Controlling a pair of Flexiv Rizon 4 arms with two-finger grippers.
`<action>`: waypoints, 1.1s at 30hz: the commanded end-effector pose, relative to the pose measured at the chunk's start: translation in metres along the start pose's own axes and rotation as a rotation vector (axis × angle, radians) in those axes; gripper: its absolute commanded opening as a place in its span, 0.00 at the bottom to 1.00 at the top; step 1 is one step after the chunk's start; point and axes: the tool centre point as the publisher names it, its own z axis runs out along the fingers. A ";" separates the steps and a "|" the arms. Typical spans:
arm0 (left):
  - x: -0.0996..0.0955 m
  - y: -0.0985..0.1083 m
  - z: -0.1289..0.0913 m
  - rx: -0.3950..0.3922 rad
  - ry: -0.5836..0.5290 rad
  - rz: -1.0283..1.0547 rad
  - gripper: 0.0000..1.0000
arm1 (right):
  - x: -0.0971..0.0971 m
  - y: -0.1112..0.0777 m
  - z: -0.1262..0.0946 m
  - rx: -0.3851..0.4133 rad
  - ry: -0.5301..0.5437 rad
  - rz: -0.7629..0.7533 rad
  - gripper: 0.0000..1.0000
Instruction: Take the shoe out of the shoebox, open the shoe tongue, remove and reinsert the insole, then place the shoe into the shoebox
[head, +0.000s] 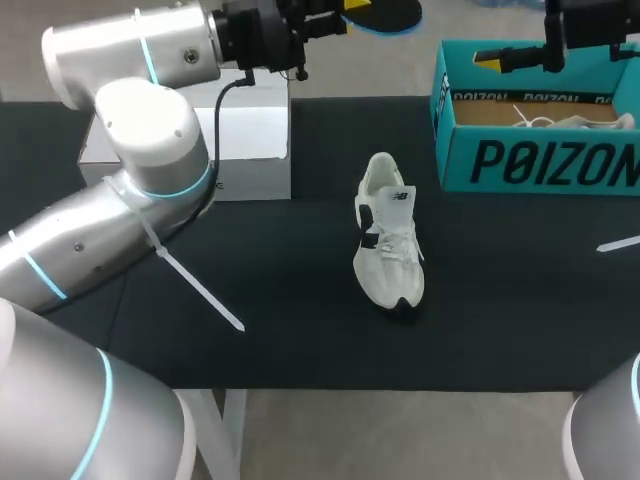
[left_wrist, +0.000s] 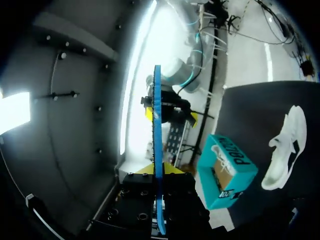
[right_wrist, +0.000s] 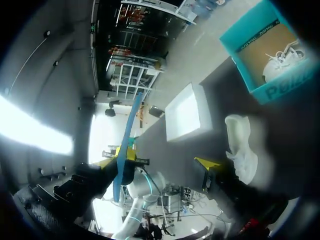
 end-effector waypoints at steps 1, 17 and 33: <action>-0.011 0.009 -0.006 0.391 0.180 0.478 0.00 | -0.001 0.003 0.006 0.003 0.010 0.004 1.00; 0.004 0.016 0.021 0.488 0.192 0.419 0.00 | 0.031 0.002 0.032 0.050 0.151 -0.043 0.66; 0.011 0.003 0.043 0.315 0.069 0.269 0.00 | 0.035 -0.001 0.039 0.054 0.168 -0.061 0.71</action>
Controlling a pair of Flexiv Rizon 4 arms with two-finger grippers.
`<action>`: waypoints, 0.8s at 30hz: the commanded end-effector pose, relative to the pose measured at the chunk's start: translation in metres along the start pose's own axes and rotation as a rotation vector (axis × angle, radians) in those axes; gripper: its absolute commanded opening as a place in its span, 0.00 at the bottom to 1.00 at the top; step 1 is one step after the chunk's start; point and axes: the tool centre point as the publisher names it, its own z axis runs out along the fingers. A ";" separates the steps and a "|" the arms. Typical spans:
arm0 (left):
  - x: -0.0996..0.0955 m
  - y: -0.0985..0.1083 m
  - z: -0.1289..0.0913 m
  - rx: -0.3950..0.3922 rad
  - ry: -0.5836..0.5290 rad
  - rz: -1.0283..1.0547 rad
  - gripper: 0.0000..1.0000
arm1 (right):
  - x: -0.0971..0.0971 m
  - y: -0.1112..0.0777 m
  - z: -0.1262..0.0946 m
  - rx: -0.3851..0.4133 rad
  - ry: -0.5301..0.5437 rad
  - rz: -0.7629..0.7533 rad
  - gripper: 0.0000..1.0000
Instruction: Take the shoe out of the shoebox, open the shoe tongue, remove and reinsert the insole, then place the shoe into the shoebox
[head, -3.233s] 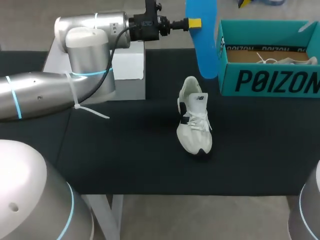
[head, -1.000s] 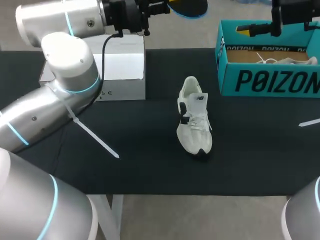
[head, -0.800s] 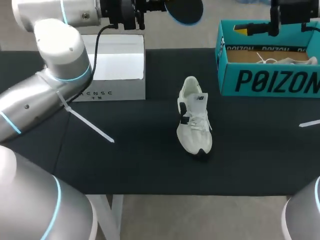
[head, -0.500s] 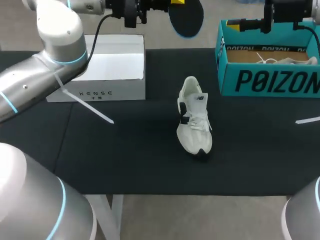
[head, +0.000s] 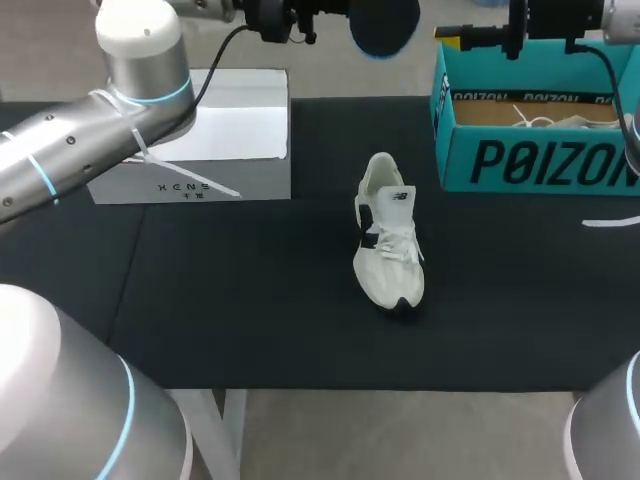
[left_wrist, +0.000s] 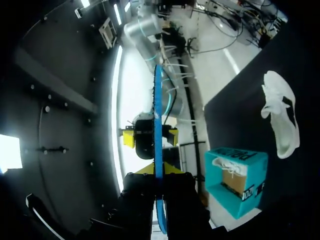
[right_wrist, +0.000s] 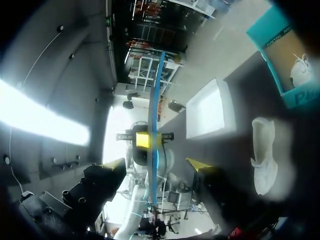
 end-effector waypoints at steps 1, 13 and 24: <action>0.001 -0.010 0.013 -0.097 -0.019 0.013 0.00 | 0.002 0.000 0.005 -0.003 0.010 -0.007 0.70; -0.004 -0.015 0.024 -0.075 -0.054 0.005 0.00 | 0.005 0.000 0.018 0.028 0.030 -0.027 0.40; -0.009 -0.009 0.024 -0.095 -0.063 0.027 0.00 | 0.002 -0.006 0.012 0.031 0.023 -0.021 0.24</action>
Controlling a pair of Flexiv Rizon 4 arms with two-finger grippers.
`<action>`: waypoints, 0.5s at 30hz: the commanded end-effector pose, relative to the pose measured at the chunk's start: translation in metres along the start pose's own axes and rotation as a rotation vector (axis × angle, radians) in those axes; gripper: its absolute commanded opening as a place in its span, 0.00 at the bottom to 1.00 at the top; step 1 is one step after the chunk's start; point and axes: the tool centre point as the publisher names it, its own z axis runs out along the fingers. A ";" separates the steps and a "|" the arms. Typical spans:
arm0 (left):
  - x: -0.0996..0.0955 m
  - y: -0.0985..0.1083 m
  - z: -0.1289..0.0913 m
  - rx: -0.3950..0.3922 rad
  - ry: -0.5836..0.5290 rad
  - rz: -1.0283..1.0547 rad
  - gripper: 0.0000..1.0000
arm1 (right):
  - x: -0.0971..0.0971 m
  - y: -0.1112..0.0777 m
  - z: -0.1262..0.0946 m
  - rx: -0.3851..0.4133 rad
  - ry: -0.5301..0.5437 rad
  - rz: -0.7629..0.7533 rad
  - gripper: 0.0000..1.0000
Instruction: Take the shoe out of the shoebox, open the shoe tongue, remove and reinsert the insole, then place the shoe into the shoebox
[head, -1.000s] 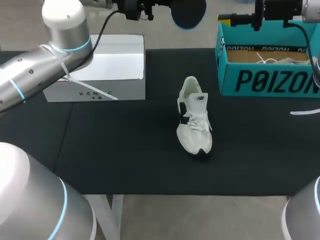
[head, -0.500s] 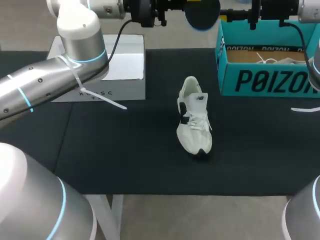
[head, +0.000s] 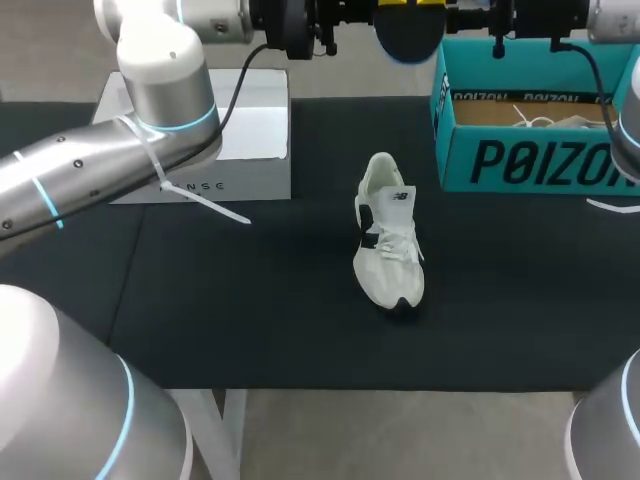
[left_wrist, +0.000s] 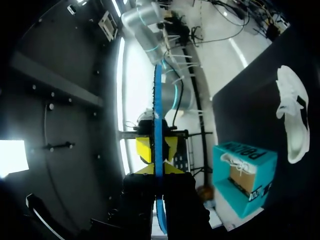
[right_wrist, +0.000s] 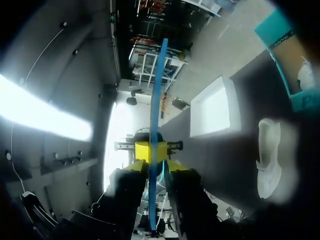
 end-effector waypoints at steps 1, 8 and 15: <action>0.000 0.004 0.002 -0.013 -0.004 0.011 0.00 | -0.001 -0.003 -0.003 -0.003 -0.005 0.003 0.24; 0.002 0.008 0.005 -0.017 -0.006 0.009 0.00 | -0.001 -0.007 -0.003 0.001 0.000 0.007 0.25; 0.004 0.008 0.007 -0.014 0.006 0.014 0.00 | -0.003 -0.007 -0.003 0.000 -0.006 0.002 0.00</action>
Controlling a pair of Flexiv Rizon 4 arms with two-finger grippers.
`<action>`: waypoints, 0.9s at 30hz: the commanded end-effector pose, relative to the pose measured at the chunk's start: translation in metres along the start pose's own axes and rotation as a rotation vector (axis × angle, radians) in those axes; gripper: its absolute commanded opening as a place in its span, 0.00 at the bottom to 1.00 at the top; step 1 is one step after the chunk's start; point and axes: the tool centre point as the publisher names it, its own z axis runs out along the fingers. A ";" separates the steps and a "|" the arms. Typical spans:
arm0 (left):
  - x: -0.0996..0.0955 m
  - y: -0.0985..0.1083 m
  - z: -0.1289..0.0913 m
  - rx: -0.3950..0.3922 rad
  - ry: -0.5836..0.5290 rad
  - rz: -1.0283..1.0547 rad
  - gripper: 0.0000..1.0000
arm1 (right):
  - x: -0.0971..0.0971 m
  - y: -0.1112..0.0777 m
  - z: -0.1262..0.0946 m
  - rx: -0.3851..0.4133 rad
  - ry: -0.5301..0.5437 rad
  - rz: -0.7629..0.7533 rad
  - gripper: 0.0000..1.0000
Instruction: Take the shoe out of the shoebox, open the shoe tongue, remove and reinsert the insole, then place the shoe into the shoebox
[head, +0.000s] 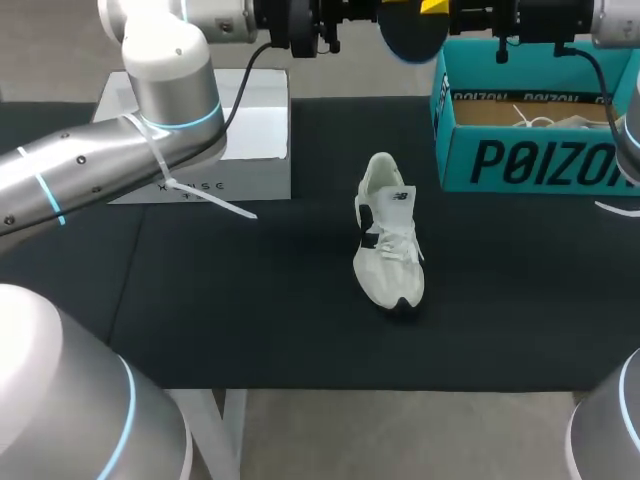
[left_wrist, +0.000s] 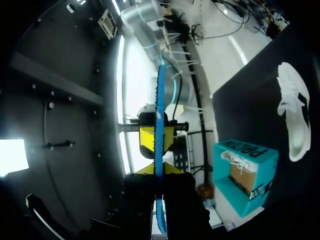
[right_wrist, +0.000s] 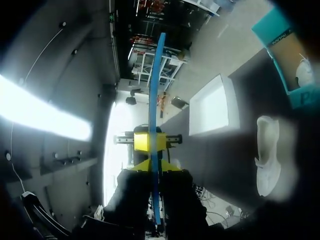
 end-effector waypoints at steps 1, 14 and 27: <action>0.002 0.001 0.002 -0.012 0.005 0.011 0.00 | -0.001 -0.001 0.001 0.002 0.001 -0.002 0.00; 0.018 0.006 -0.021 -0.031 0.106 -0.074 1.00 | -0.013 0.017 -0.009 -0.043 -0.015 -0.048 0.00; 0.053 -0.006 -0.116 -0.106 0.339 -0.231 1.00 | -0.028 0.035 -0.012 -0.061 0.011 -0.109 0.00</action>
